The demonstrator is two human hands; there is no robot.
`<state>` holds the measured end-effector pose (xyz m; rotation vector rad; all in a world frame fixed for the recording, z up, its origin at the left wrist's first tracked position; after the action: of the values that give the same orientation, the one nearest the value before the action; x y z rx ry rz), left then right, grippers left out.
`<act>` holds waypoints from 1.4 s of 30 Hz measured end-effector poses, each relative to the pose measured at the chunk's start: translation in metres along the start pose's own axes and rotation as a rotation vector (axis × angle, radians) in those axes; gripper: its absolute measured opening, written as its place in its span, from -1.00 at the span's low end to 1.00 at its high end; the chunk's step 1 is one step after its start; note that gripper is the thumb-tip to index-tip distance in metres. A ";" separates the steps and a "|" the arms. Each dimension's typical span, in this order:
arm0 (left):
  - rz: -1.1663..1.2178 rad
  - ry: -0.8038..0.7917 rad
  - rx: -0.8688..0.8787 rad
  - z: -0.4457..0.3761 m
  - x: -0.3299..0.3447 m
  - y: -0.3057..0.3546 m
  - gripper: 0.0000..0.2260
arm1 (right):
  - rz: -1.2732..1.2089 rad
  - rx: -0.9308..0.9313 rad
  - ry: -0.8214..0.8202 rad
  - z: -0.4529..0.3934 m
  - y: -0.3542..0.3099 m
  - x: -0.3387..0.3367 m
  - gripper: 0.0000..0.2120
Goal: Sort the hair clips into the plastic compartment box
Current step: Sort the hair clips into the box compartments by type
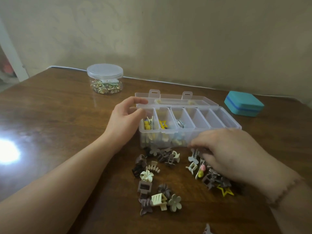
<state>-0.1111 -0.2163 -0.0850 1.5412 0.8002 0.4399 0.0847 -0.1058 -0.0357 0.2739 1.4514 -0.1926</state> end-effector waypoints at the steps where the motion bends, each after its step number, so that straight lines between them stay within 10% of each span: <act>1: -0.002 0.001 0.001 0.000 0.000 0.000 -0.71 | -0.012 -0.007 -0.017 0.001 -0.002 0.001 -0.69; 11: -0.010 -0.005 -0.001 0.001 0.000 0.001 -0.71 | -0.119 -0.071 0.024 0.002 -0.004 0.003 -0.76; 17: -0.022 -0.004 0.004 0.001 0.000 0.002 -0.70 | -0.936 -0.004 0.420 -0.008 0.001 -0.004 -0.79; 20: -0.019 -0.006 0.003 0.002 0.000 0.001 -0.70 | -0.957 0.112 0.592 -0.023 0.005 -0.006 -0.91; 35: -0.014 -0.003 -0.009 0.001 0.001 0.002 -0.71 | -0.294 -0.151 0.234 0.022 0.014 -0.025 -0.76; 42: -0.015 0.004 -0.013 0.001 0.002 0.002 -0.71 | -0.086 -0.148 -0.241 0.023 0.000 -0.009 -0.61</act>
<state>-0.1083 -0.2158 -0.0833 1.5218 0.8095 0.4367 0.1052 -0.1126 -0.0247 0.0649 1.2320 -0.1803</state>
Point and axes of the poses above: each hand's wrist, its own z-axis away from the middle knuckle, its own x-axis out of the palm, y = z × x, the point moved 2 cm from there along -z, towards the middle knuckle, and after that the axes turned 5 degrees about -y, right-handed, at the moved point
